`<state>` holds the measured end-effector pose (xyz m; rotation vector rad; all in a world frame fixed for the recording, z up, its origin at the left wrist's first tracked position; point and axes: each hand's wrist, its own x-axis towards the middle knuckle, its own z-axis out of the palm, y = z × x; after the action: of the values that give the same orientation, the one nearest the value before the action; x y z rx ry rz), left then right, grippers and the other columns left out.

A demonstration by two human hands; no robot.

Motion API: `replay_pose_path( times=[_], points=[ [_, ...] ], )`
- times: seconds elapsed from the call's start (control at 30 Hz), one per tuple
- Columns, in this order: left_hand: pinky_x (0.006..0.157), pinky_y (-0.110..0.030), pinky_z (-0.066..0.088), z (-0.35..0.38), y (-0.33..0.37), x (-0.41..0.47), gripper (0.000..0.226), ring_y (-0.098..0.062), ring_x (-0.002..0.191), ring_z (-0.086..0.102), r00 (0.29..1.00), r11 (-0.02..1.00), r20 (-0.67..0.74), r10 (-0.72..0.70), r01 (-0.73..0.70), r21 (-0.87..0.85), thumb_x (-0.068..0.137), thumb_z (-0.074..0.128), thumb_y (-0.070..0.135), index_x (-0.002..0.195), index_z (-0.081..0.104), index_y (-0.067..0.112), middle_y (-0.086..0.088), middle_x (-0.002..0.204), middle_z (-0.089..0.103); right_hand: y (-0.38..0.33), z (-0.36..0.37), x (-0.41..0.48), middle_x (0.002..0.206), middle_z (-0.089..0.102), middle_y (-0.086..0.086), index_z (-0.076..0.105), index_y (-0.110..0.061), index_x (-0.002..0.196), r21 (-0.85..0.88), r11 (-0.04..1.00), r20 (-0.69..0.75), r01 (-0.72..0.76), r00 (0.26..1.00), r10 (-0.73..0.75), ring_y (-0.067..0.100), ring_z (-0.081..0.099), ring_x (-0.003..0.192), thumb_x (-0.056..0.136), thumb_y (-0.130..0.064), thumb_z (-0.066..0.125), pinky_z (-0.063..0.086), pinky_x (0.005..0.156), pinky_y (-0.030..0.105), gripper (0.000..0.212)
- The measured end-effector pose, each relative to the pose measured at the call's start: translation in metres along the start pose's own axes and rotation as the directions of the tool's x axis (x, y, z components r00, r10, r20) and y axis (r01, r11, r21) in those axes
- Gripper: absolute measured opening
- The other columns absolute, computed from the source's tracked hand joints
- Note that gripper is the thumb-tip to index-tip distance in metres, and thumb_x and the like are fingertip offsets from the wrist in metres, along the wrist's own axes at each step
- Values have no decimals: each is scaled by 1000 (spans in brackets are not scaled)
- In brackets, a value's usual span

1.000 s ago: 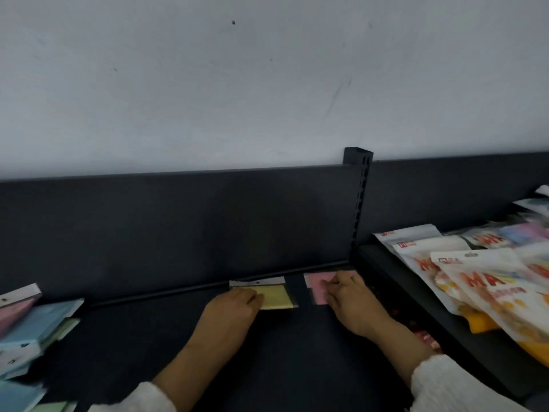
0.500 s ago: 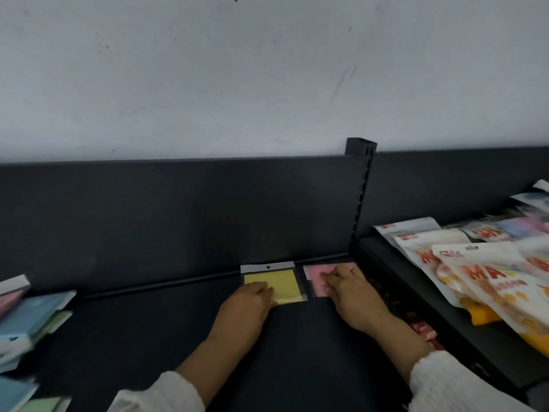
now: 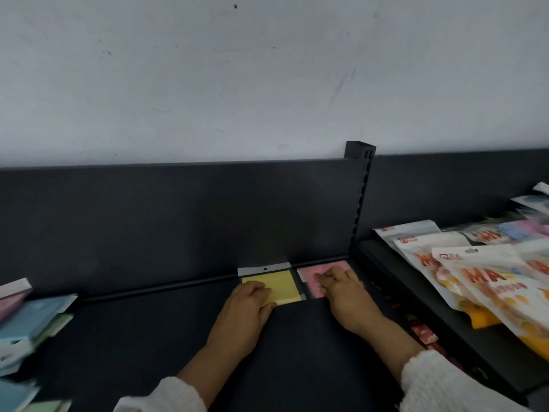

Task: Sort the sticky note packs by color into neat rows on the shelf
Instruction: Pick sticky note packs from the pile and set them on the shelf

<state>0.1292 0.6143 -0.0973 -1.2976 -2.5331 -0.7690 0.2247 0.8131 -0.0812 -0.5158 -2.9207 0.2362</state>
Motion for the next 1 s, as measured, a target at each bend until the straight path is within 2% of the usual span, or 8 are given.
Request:
replay_pose_path(
  times=[0.1, 0.2, 0.3, 0.4, 0.6, 0.7, 0.83, 1.0],
  points=[
    [98, -9, 19, -2, 1, -1, 43, -6, 124, 35, 1000, 1000, 4, -1, 1, 7, 95, 42, 40, 132, 49, 21, 8, 137, 42, -4, -1, 0, 140, 36, 1, 36, -22, 142, 7, 1000, 2, -10, 1000, 10, 23, 32, 122, 97, -14, 33, 33, 104, 32, 46],
    [102, -11, 16, -5, 3, -1, 46, -8, 128, 31, 1000, 1000, -5, -2, 2, 17, 94, 44, 41, 134, 48, 20, 7, 139, 40, -5, -6, -5, 144, 32, 1, 44, -20, 136, 77, 997, -36, -28, 999, 31, 23, 30, 130, 94, -11, 39, 35, 107, 36, 43],
    [103, -16, 22, -11, 5, -4, 45, -12, 127, 36, 1000, 998, -10, 21, -21, 59, 93, 47, 41, 130, 52, 17, 3, 137, 45, -8, -15, -14, 139, 38, 1, 46, -15, 135, 88, 996, -118, 6, 993, 5, 22, 37, 126, 93, -9, 42, 40, 103, 35, 43],
    [106, -21, 28, -22, 8, -9, 46, -13, 128, 38, 999, 995, 8, 32, -32, 93, 91, 50, 42, 131, 52, 19, 4, 137, 46, -10, -27, -25, 140, 38, 0, 41, -14, 139, 94, 994, -130, 47, 991, -35, 19, 37, 126, 95, -16, 44, 37, 105, 29, 45],
    [102, -20, 35, -65, 5, -27, 45, -8, 121, 40, 1000, 989, 21, -15, 12, 148, 92, 47, 43, 133, 47, 25, 10, 135, 45, -23, -42, -42, 142, 39, 2, 38, -13, 141, 131, 984, -122, 119, 987, -104, 18, 38, 128, 97, -27, 45, 31, 107, 27, 46],
    [100, -20, 36, -90, -4, -54, 43, -8, 119, 42, 997, 979, 3, -77, 75, 191, 92, 47, 43, 132, 48, 25, 10, 132, 48, -41, -38, -45, 138, 45, 5, 41, -12, 138, 151, 970, -138, 188, 976, -167, 20, 42, 124, 95, -28, 47, 31, 105, 26, 47],
    [101, -27, 39, -127, -27, -97, 43, -12, 117, 48, 972, 950, 14, -235, 227, 212, 90, 52, 43, 128, 53, 24, 4, 128, 53, -80, -32, -54, 141, 40, 0, 33, -17, 143, 140, 954, -71, 267, 963, -259, 16, 39, 125, 96, -35, 45, 30, 105, 25, 52],
    [98, -21, 35, -166, -50, -141, 42, -14, 117, 51, 936, 900, -75, -344, 352, 258, 89, 55, 39, 127, 55, 22, 1, 128, 55, -133, -38, -61, 146, 34, -3, 28, -18, 145, 149, 918, -68, 368, 930, -362, 12, 33, 131, 96, -37, 44, 24, 107, 19, 54]
  ],
)
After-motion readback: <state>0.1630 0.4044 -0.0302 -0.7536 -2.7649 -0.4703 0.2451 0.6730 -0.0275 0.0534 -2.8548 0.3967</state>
